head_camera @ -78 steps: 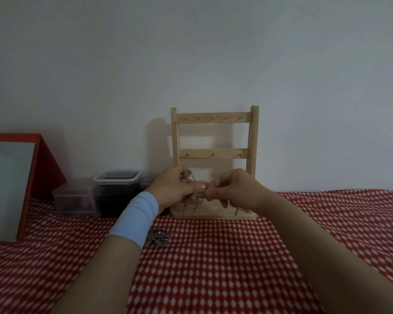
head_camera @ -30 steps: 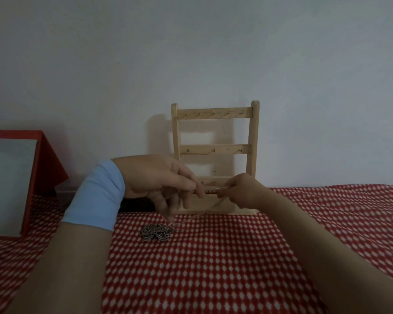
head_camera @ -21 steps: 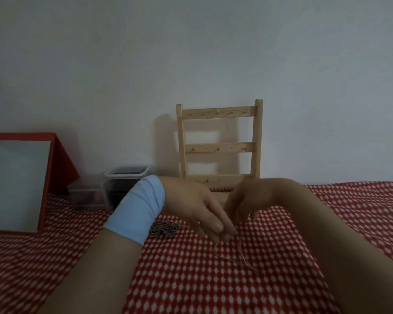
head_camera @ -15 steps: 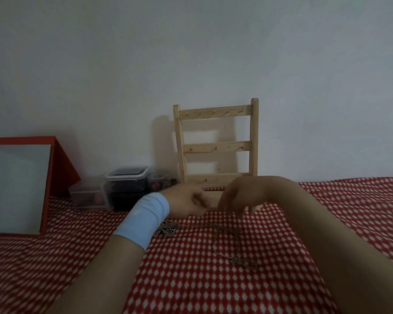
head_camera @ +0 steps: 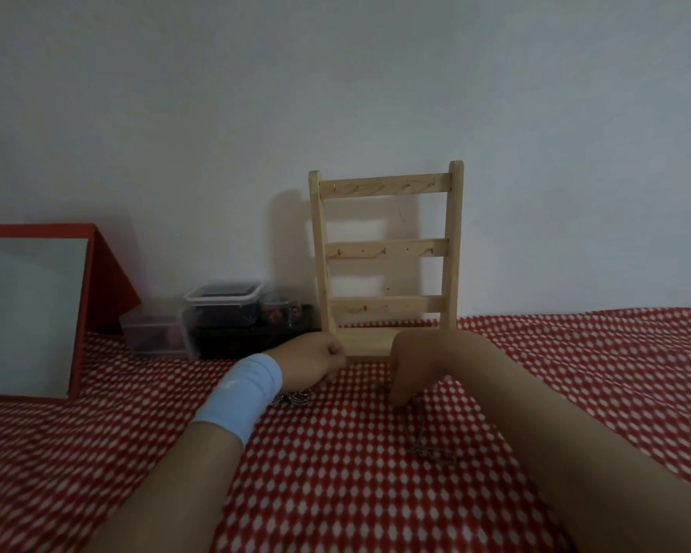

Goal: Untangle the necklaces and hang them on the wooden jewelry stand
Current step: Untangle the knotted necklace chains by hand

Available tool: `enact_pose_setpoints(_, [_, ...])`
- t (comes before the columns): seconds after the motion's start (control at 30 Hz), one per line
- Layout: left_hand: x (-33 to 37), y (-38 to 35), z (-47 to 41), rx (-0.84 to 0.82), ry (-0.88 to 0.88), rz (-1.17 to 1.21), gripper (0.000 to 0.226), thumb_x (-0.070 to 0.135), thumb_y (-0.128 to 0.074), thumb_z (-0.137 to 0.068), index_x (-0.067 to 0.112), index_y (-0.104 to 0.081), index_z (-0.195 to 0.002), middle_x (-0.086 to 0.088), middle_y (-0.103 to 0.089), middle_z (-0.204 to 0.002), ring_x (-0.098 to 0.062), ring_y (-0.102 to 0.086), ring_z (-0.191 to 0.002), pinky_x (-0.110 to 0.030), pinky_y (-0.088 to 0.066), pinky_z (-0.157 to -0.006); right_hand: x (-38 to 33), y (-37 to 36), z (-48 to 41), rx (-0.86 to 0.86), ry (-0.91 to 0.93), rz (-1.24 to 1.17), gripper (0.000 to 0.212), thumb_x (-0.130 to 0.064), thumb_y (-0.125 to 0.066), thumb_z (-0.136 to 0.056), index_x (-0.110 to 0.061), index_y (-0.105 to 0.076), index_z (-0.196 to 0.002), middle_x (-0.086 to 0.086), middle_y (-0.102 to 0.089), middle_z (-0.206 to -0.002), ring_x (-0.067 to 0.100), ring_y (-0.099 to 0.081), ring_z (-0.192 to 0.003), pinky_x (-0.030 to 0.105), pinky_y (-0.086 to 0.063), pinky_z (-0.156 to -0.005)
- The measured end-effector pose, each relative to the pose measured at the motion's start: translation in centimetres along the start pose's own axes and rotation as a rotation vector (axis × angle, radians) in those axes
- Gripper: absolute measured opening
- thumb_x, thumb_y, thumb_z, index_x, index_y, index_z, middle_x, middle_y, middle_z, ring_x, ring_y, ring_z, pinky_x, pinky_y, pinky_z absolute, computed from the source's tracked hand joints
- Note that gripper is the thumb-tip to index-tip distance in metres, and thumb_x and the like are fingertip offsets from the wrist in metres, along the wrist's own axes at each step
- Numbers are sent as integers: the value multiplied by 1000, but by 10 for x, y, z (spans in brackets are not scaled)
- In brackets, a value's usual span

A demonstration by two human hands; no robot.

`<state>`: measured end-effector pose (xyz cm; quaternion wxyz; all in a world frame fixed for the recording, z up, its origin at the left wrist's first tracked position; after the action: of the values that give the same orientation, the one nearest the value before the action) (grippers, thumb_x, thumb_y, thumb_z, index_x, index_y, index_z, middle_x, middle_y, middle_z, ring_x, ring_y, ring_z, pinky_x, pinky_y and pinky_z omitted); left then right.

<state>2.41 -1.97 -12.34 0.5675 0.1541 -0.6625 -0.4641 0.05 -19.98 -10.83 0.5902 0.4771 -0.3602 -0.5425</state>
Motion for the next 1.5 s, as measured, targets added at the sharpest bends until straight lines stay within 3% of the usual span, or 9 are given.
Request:
enact_pose_setpoints(0.27, [-27,48,2,181,144,-188,28,24,-46,-95,5,-64,-85,-14,-63,-96,-21,-57,-87,-33,-45,-82,15,2,3,39,-161,42,45,-34,-79,-82,-14,-62,-119,-6,-55,-87,15,-62,-92,33,-57,-93])
enact_pose_setpoints(0.37, [-40,55,4,24,285,-437,29,29,-44,-96,13,-59,-78,-8,-62,-95,-18,-56,-82,-28,-45,-75,19,4,5,40,-206,92,40,-33,-78,-85,-12,-62,-116,-5,-52,-81,15,-59,-87,31,-56,-92])
enact_pose_setpoints(0.53, [-28,41,9,-192,421,-760,35,31,-57,-94,7,-63,-118,-9,-65,-117,-18,-60,-90,-30,-53,-85,16,3,-4,87,-134,99,44,-32,-78,-84,-17,-66,-123,-5,-62,-100,15,-60,-98,32,-54,-94])
enact_pose_setpoints(0.67, [-4,28,0,52,56,-440,25,23,-54,-93,14,-73,-107,-2,-69,-113,-19,-63,-102,-33,-50,-96,2,-2,-9,84,69,-83,26,-36,-74,-89,-29,-75,-114,-16,-63,-105,9,-59,-103,26,-47,-89])
enact_pose_setpoints(0.77, [12,-2,0,10,-104,-292,24,34,-66,-86,21,-76,-104,4,-72,-105,-15,-65,-97,-33,-52,-93,4,-5,-12,104,106,-63,21,-37,-78,-86,-28,-80,-105,-15,-71,-101,6,-63,-97,22,-48,-85])
enact_pose_setpoints(1.0, [2,-17,-9,142,-135,6,18,21,-60,-93,12,-73,-85,-4,-73,-89,-18,-67,-86,-31,-52,-84,11,1,-12,193,168,-435,17,-29,-61,-101,-18,-73,-97,-1,-76,-90,8,-71,-80,18,-54,-68])
enact_pose_setpoints(1.13, [1,-16,-8,86,-42,457,19,16,-46,-101,12,-57,-86,-4,-60,-71,-15,-57,-57,-24,-47,-54,11,2,-5,149,235,-824,25,-22,-52,-106,-4,-63,-93,3,-61,-71,12,-58,-59,24,-50,-60])
enact_pose_setpoints(1.33, [-3,2,-12,223,-4,322,31,26,-47,-98,0,-63,-105,-3,-53,-76,-16,-50,-68,-28,-40,-64,22,3,-6,172,162,-857,24,-28,-55,-105,-11,-71,-107,-8,-46,-56,6,-38,-45,22,-33,-45])
enact_pose_setpoints(1.5, [1,14,-4,249,-127,78,18,34,-48,-100,21,-61,-98,6,-61,-89,-8,-55,-79,-25,-40,-68,20,6,-5,178,170,-966,30,-31,-48,-107,-10,-67,-100,-3,-51,-66,9,-44,-52,24,-42,-53])
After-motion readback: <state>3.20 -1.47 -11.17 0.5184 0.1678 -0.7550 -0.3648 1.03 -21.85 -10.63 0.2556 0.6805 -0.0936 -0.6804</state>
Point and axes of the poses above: each hand's wrist, its own z-axis away from the middle knuckle, its own y-axis out of the back of the hand, x = y × z, the point moved 2 cm from there along -z, towards the middle knuckle
